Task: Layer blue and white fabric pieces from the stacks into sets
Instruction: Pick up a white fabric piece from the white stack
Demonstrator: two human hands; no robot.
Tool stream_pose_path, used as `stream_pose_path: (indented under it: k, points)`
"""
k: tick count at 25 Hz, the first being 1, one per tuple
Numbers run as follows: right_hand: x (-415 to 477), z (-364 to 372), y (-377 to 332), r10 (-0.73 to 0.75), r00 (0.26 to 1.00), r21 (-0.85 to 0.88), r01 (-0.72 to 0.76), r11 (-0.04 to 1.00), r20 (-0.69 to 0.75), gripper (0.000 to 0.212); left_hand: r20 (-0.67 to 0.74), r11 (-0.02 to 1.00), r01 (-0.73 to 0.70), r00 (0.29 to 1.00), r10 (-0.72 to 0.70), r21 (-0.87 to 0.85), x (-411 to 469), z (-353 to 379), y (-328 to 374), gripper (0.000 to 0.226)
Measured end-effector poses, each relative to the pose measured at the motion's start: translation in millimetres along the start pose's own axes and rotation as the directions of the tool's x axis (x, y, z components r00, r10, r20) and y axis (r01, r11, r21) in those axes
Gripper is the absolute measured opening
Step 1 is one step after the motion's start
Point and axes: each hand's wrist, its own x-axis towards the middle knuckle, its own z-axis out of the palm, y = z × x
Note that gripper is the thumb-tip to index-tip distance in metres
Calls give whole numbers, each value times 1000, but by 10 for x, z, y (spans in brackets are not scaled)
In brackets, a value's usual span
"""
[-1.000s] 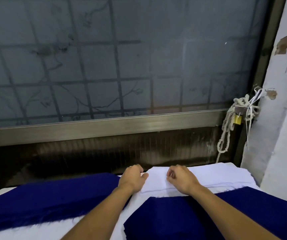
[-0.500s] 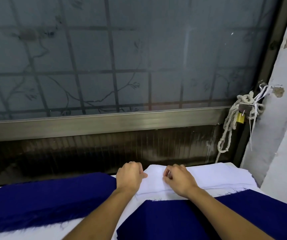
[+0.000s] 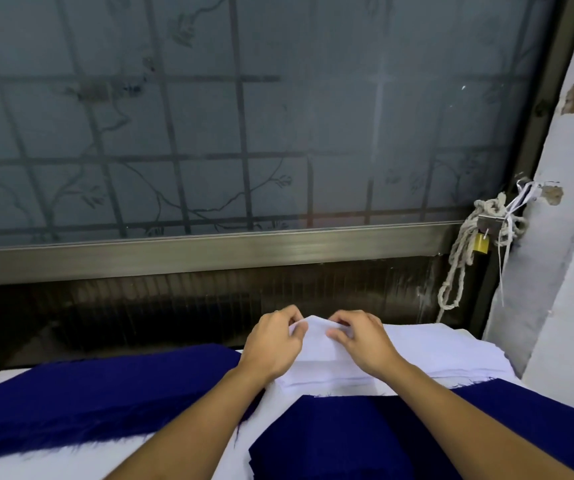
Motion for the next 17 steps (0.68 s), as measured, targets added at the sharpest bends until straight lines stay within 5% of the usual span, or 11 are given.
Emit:
stream_pose_path:
  k: [5,17]
  points:
    - [-131,-327,-70,72,991,133,-86,987,112,14,-119,992,52,991,-66,-114,-172,-404,-22,24]
    - [-739,-906,-540,-2,1000,144,3,990,-7,17,-368,934,240,870,-327,-263,-924,-1667,-447,21]
